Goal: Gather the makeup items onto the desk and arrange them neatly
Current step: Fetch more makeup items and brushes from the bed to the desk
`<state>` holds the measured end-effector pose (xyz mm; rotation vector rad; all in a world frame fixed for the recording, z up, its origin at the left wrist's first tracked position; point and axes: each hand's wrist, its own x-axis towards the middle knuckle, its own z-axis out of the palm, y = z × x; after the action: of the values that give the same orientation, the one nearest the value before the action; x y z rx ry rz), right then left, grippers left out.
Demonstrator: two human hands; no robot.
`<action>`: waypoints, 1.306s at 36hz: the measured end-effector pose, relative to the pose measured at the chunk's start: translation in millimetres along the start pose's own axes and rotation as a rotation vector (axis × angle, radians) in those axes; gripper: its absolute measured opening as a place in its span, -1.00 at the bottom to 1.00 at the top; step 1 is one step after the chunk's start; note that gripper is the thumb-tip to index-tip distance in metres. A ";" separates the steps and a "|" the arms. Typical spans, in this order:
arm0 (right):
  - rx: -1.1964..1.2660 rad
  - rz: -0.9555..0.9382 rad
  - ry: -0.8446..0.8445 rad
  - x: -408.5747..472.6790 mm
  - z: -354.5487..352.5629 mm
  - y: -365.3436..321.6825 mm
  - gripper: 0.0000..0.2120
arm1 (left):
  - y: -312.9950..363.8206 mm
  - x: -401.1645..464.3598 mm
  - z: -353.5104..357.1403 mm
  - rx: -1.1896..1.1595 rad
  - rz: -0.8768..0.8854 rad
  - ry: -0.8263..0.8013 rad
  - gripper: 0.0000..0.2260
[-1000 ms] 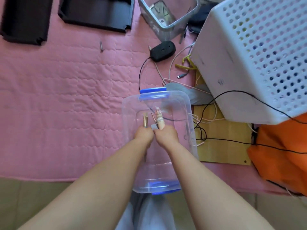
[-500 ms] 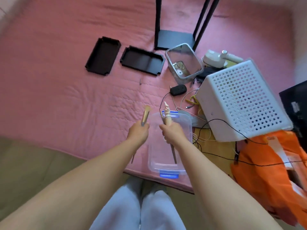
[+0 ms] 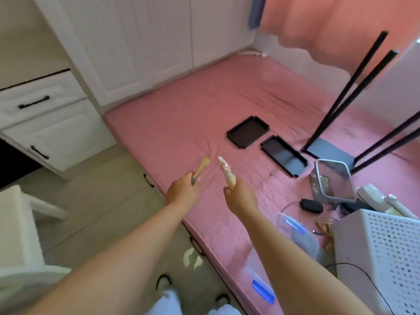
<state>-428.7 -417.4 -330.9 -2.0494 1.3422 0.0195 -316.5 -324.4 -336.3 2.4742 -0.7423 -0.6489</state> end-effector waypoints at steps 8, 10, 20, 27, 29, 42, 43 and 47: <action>-0.148 -0.205 -0.016 -16.4 53.4 -115.9 -0.79 | -83.4 6.1 -105.5 0.039 -0.042 0.133 -0.83; -0.194 -0.246 -0.027 -19.2 69.7 -146.4 -0.81 | -105.8 8.7 -130.8 0.056 -0.048 0.145 -0.83; -0.315 -0.395 -0.018 -27.1 145.3 -285.1 -0.81 | -211.0 33.8 -242.1 0.193 -0.078 0.284 -0.81; -0.367 -0.465 -0.039 0.4 182.6 -358.7 -0.84 | -253.5 76.9 -284.4 0.140 -0.129 0.344 -0.82; -0.389 -0.486 -0.033 14.5 187.8 -376.4 -0.86 | -260.9 92.1 -292.1 0.131 -0.123 0.368 -0.82; -0.384 -0.544 -0.145 125.7 220.0 -515.3 -0.79 | -299.2 216.4 -373.6 0.079 -0.230 0.495 -0.84; -0.381 -0.551 -0.162 132.4 223.9 -525.0 -0.78 | -303.7 225.4 -378.7 0.073 -0.246 0.504 -0.83; -0.381 -0.578 -0.193 153.4 238.8 -562.0 -0.78 | -320.2 252.5 -394.9 0.043 -0.294 0.512 -0.80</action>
<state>182.6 -277.6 -274.6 -2.6117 0.6256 0.2252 210.7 -120.7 -283.4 2.6454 -0.2011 -0.0741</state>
